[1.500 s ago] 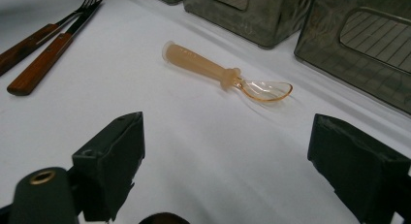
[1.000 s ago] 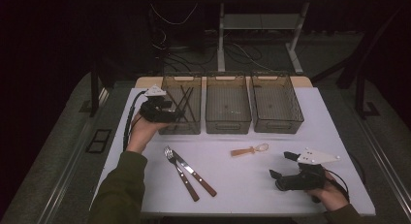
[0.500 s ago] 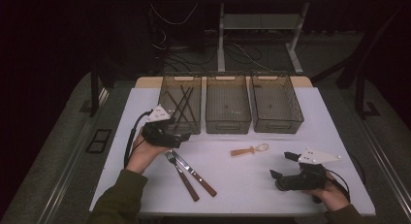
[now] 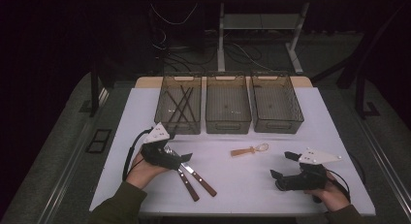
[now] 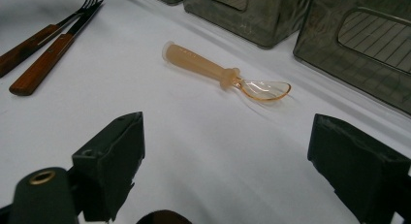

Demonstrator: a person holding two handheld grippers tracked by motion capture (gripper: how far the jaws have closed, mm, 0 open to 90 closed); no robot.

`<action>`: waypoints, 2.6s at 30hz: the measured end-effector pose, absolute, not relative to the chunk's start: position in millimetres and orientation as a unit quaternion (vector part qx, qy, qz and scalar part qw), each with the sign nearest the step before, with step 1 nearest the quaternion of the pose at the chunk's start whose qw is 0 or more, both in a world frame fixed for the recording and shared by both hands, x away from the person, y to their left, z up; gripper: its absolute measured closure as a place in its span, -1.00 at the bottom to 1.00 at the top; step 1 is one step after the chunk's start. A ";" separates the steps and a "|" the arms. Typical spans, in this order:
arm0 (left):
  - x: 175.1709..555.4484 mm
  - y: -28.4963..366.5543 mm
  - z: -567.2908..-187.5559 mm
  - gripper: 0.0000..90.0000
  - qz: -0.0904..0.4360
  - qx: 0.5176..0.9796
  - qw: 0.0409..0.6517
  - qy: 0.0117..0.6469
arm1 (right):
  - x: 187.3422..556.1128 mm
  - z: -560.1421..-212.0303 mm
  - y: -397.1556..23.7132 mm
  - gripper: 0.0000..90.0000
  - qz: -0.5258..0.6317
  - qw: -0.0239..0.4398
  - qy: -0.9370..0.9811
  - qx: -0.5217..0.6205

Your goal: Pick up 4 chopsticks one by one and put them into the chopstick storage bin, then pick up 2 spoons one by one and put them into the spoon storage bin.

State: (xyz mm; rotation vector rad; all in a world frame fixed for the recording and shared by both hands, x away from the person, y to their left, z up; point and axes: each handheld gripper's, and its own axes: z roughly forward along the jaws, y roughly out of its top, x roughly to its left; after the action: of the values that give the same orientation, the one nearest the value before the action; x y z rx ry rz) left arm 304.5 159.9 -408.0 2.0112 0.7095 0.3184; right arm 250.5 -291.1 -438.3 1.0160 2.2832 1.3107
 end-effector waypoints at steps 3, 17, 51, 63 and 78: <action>293.6 160.5 -415.1 -0.98 0.132 0.821 0.478 0.283 | 250.9 -438.6 -291.7 -0.70 0.458 0.160 0.799 0.355; 271.6 168.1 -434.8 -0.98 0.104 0.840 0.463 0.264 | 251.3 -438.9 -290.9 -0.70 0.450 0.154 0.804 0.357; 272.8 163.0 -439.9 -0.98 0.092 0.848 0.450 0.263 | 249.6 -434.9 -347.6 1.00 0.342 0.101 0.852 0.383; 272.9 161.7 -440.9 -0.98 0.088 0.850 0.448 0.262 | 249.1 -441.3 -339.1 1.00 0.314 0.080 0.872 0.367; 273.4 160.6 -442.1 -0.98 0.087 0.855 0.442 0.259 | 237.7 -438.7 -340.8 1.00 0.312 0.083 0.873 0.365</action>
State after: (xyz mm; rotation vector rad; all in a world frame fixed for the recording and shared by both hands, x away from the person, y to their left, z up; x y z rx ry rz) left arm 273.4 160.6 -442.1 2.1206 0.6423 0.2155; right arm 237.7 -340.8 -438.7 1.0902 2.6072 0.9302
